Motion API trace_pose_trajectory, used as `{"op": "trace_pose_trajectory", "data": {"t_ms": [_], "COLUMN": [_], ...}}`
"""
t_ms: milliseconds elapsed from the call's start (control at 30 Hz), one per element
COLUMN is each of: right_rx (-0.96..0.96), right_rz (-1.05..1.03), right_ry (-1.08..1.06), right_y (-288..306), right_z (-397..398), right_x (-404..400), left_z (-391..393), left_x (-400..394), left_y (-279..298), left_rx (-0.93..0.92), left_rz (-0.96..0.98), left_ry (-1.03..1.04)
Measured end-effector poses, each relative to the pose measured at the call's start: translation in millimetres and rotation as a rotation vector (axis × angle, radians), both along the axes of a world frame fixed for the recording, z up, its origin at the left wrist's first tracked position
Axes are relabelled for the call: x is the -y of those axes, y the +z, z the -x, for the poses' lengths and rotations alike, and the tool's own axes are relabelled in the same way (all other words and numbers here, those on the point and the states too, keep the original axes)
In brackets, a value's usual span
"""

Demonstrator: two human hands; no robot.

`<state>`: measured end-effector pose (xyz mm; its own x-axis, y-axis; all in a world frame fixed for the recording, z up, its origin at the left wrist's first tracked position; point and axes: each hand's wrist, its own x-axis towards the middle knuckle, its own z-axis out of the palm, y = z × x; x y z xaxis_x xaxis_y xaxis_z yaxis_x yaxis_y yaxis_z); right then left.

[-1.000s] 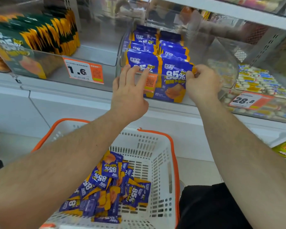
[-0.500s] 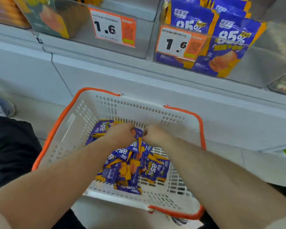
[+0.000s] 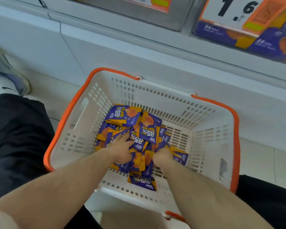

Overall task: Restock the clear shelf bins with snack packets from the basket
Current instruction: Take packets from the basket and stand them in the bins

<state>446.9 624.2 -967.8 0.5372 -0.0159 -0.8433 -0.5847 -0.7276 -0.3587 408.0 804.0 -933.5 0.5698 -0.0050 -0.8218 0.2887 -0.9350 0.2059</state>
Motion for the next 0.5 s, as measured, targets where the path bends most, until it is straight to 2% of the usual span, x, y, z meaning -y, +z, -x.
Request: {"op": "trace_pose_trajectory", "data": {"t_ms": [167,233,300,367,500], "right_rx": [-0.001,-0.095,-0.188,-0.221,-0.215], "right_rz": [-0.011,-0.035,-0.067,-0.108,-0.109], "right_ry": [-0.078,-0.029,0.067,0.055,-0.068], "right_y": [25.4,34.7,39.1,39.8,38.6], "right_z": [-33.5,-28.5,-10.6,9.4,17.9], "right_x": [14.1,13.2,7.2,-0.2,-6.9], "left_z": [-2.7,0.5,7.3,12.9,17.3], "left_x": [18.7,26.9,29.9,28.2,22.5], "left_y": [4.2,8.7,13.8,21.2,37.1], "left_rx": [-0.004,-0.036,-0.034,-0.025,-0.004], "left_rz": [0.092,0.134,0.095,0.061,0.166], "left_ry": [0.115,0.129,0.081,0.071,0.356]}}
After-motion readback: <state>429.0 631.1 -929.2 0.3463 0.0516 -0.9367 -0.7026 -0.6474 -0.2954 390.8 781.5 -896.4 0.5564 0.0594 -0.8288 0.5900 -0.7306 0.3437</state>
